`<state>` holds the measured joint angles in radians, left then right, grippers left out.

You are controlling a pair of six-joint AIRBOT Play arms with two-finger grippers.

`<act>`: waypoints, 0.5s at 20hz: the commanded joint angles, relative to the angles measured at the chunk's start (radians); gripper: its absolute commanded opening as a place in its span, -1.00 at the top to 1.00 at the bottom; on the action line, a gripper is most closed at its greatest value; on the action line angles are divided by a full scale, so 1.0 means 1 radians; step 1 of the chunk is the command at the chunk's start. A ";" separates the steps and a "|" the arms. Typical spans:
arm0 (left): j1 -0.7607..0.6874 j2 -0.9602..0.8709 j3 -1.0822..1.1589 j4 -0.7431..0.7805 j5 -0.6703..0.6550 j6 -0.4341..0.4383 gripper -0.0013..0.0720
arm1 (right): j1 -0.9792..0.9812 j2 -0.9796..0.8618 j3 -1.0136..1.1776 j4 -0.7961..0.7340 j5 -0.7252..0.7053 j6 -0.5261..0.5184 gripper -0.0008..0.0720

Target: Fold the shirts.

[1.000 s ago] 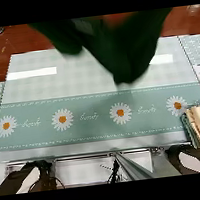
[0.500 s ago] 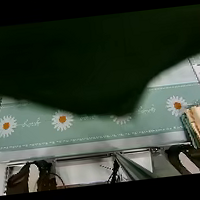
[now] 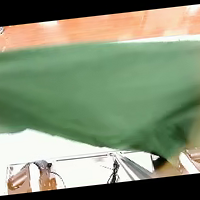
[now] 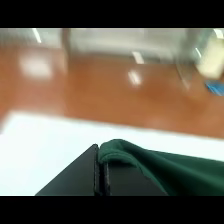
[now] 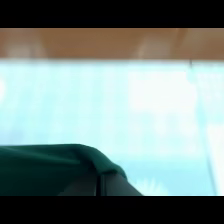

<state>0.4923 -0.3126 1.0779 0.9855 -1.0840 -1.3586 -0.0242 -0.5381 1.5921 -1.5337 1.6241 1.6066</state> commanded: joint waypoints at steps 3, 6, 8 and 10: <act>-0.060 -0.121 -0.431 -0.291 0.043 0.114 0.90 | 0.001 0.006 -0.553 0.042 -0.277 0.056 0.93; -0.157 -0.310 -0.465 -0.307 0.177 0.162 0.90 | 0.001 -0.149 -0.705 0.074 -0.497 0.088 0.93; -0.220 -0.440 -0.449 -0.306 0.275 0.162 0.90 | 0.001 -0.309 -0.690 0.119 -0.612 0.079 0.92; -0.286 -0.577 -0.414 -0.307 0.329 0.161 0.90 | 0.001 -0.478 -0.633 0.143 -0.669 0.077 0.92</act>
<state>0.2871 -0.7227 0.6586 0.7017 -0.8600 -1.2171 -0.0242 -0.8265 0.9642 -1.4414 1.1149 1.6775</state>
